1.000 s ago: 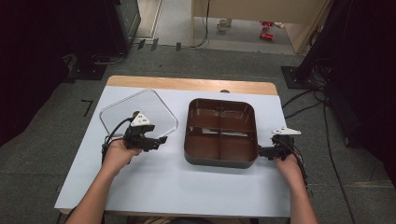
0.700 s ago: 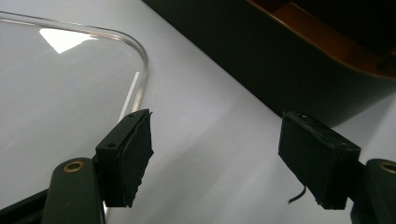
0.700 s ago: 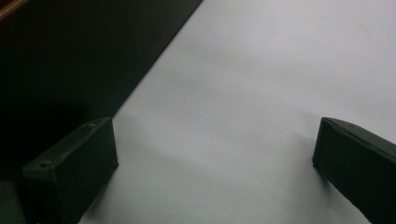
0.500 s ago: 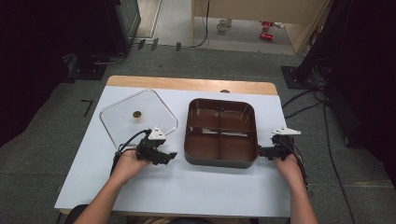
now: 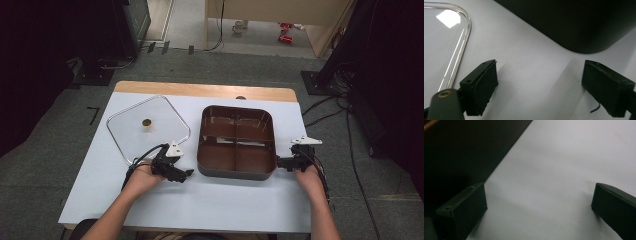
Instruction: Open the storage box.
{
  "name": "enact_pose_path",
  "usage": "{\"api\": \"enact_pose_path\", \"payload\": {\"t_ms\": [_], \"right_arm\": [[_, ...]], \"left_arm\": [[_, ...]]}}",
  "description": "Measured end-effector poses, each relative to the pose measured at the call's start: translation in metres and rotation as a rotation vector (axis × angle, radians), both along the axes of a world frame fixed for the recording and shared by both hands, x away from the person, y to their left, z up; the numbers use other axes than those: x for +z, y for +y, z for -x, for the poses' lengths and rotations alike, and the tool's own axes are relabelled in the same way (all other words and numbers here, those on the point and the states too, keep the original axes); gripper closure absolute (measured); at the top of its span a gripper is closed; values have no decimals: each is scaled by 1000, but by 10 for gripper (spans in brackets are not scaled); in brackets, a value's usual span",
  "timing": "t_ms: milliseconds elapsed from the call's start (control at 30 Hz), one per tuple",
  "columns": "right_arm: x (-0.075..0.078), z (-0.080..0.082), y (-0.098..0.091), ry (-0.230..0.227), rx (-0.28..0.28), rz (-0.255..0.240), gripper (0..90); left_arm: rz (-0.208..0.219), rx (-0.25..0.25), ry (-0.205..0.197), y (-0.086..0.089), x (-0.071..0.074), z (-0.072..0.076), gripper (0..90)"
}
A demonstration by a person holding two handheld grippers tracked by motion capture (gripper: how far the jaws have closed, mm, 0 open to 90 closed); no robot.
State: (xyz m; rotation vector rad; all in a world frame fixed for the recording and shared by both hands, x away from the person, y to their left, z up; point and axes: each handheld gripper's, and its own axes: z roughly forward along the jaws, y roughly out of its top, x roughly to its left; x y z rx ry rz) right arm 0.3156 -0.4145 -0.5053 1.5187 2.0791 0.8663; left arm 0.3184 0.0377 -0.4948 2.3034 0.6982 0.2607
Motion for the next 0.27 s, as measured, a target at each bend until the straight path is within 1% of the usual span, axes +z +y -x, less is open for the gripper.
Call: {"api": "enact_pose_path", "payload": {"t_ms": [33, 133, 267], "right_arm": [[0, 0, 0, 0, 0, 0, 0], [0, 0, 0, 0, 0, 0, 0], [0, 0, 0, 0, 0, -1, 0]], "left_arm": [[0, 0, -1, 0, 0, 0, 121], [16, 10, -4, 1, -1, 1, 120], [16, 15, -17, 0, -2, 3, 119]]}}
